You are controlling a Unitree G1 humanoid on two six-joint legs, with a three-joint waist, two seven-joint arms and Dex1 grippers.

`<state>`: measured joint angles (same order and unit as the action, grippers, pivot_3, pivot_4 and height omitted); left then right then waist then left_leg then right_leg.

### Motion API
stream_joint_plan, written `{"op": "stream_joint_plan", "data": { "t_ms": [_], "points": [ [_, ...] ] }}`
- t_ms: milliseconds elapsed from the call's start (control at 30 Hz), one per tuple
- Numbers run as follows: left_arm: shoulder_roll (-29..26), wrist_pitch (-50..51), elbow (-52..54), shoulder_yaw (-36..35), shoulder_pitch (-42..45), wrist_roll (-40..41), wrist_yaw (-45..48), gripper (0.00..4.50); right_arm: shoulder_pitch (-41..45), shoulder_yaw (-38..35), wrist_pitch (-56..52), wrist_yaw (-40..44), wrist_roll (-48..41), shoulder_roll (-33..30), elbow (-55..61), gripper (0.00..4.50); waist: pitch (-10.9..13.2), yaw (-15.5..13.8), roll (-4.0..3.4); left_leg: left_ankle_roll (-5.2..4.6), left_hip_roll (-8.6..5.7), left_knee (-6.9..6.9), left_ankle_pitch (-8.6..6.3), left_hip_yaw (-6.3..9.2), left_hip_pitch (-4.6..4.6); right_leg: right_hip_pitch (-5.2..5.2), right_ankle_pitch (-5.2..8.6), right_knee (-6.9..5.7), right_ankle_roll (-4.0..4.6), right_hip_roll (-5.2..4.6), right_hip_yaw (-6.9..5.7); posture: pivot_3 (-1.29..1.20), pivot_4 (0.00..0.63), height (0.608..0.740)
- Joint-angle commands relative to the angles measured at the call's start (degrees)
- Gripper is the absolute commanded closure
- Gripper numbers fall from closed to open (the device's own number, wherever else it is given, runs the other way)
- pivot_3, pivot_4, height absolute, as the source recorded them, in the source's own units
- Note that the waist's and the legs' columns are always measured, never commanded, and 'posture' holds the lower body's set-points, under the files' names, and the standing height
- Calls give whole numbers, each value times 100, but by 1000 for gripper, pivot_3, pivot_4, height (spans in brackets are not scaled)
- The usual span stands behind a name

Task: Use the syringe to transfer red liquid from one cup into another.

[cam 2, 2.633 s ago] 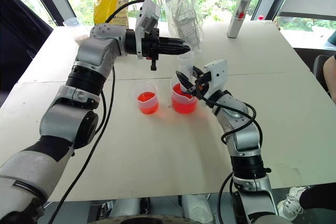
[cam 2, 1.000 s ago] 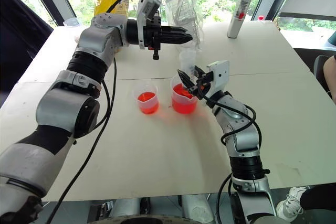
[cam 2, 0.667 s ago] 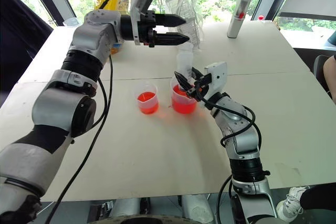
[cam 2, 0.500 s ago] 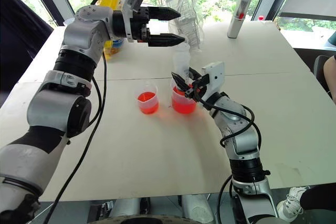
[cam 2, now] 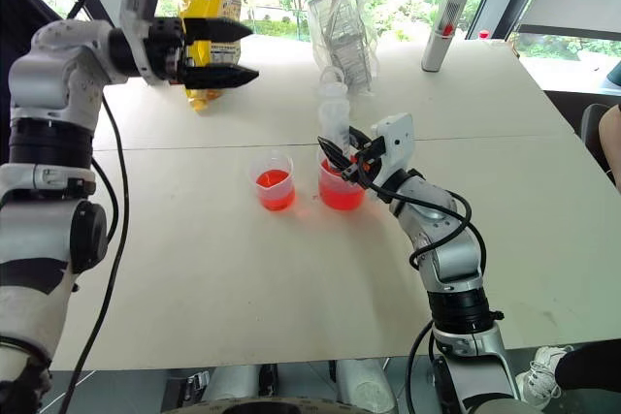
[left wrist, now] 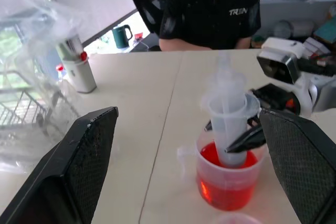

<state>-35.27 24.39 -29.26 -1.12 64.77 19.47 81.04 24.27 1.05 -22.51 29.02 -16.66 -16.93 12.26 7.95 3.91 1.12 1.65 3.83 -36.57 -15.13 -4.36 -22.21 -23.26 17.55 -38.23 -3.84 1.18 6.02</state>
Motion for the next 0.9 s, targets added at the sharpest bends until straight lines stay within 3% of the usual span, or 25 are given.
{"op": "stream_joint_plan", "data": {
  "t_ms": [33, 200, 333, 600, 900],
  "points": [
    [-194, 75, 518, 14, -214, 32, -32, 105, 523, -290, -105, -67, -213, -126, 501, 3105, 0, -2, 0, 0, 0, -1, 0, 1, 0, 0, 0, -2, 0, -1, 0, 0, 150, 739],
    [-334, -26, 572, 25, -435, -55, -136, 105, 1431, -290, -526, 1, -560, -193, 738, 3105, 0, 7, 0, 0, 1, -3, 0, 1, -1, -4, 0, -5, 0, 0, 0, 0, 150, 739],
    [-400, -113, 482, 1, -421, -113, -253, 105, 1821, -49, -749, 62, -919, 198, 601, 3105, -2, 7, 2, -1, 2, -1, -1, 1, -1, -4, 0, -4, 1, 3, -3, 0, 150, 739],
    [-745, 138, 888, -117, -683, 9, -298, 105, 1570, 713, 165, 184, -404, 1048, -438, 3105, -2, 3, 4, -1, 2, -4, 0, 1, -5, -6, 0, -5, 1, -1, -2, 0, 150, 739],
    [-757, 1018, 1244, -488, -372, 715, -575, 105, 1168, 966, 766, 319, -61, 1231, -1060, 3105, -3, 5, 6, -1, 1, -23, -1, 3, -14, -4, 0, -9, 0, -6, -13, 0, 150, 739]
  ]
}}
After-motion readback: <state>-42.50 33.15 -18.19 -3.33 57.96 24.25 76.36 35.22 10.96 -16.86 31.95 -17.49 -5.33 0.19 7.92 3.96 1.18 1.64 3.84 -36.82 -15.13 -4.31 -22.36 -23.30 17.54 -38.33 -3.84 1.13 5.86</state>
